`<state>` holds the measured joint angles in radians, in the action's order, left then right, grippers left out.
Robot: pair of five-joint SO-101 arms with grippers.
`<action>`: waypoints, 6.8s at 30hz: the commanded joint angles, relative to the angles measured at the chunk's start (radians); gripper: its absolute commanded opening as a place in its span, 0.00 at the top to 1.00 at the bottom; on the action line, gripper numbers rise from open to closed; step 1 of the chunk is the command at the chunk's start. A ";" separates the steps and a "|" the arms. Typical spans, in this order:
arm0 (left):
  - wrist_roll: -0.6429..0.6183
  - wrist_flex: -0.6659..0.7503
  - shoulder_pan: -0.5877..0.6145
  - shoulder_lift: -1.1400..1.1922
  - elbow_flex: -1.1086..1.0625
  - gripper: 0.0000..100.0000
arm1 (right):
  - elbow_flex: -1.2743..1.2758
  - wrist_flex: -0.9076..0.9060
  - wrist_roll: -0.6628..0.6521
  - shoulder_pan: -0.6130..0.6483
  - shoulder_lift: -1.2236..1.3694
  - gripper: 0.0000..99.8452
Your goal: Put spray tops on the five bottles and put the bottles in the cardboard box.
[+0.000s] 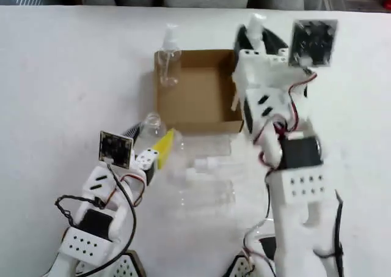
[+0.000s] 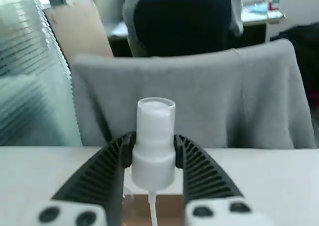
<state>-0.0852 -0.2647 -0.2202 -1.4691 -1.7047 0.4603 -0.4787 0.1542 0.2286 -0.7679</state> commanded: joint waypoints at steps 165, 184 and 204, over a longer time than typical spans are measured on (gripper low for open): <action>0.011 0.002 -0.005 -0.013 0.005 0.98 | 0.651 0.189 0.040 0.461 -0.441 0.83; 0.011 0.003 -0.005 -0.013 0.005 0.98 | 0.532 0.209 0.126 0.406 -0.111 0.98; 0.011 0.005 -0.005 -0.013 0.005 0.98 | 0.555 0.285 0.124 0.248 -0.035 0.98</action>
<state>-0.0806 -0.2723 -0.2202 -1.4676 -1.7047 1.0449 -0.2056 0.2739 0.5524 -0.7772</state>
